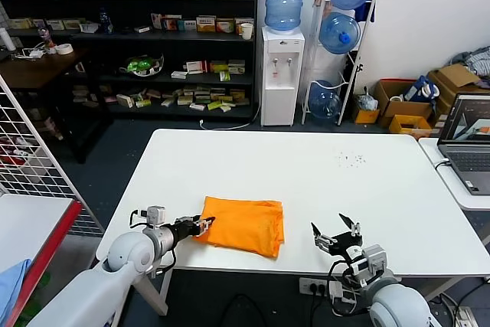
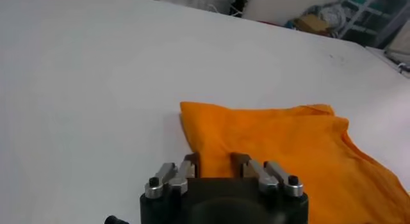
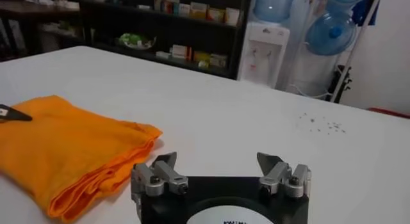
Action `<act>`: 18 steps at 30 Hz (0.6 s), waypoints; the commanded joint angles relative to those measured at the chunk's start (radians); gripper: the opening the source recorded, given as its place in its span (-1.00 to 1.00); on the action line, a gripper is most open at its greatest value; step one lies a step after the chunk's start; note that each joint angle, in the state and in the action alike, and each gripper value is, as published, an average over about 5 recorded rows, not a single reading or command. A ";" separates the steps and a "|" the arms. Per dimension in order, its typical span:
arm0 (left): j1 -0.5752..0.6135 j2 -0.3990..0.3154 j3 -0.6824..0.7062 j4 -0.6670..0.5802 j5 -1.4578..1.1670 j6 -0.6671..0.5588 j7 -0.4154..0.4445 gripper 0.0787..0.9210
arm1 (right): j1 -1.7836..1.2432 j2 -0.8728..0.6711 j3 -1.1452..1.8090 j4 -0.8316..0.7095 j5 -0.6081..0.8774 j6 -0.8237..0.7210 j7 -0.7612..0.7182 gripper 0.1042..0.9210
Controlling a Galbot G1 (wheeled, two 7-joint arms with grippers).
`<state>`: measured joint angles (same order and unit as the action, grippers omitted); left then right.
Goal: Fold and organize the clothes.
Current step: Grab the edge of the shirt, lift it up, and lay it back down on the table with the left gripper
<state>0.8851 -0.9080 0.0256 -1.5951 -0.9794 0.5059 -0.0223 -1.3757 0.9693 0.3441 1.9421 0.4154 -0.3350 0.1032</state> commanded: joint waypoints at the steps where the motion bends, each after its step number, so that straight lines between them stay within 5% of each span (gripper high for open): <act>1: 0.007 0.011 -0.012 -0.036 0.007 -0.034 -0.013 -0.23 | -0.002 0.002 0.000 0.003 -0.002 0.002 0.003 0.76; 11: 0.049 0.164 -0.096 -0.129 -0.011 -0.038 -0.117 -0.88 | 0.035 0.011 -0.032 -0.015 -0.007 0.006 0.024 0.76; 18: 0.086 0.306 -0.175 -0.143 -0.018 -0.003 -0.178 -0.93 | 0.091 0.011 -0.066 -0.021 -0.005 0.000 0.030 0.76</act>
<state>0.9403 -0.7743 -0.0638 -1.7016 -0.9918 0.4873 -0.1240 -1.3283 0.9779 0.3022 1.9252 0.4098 -0.3336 0.1301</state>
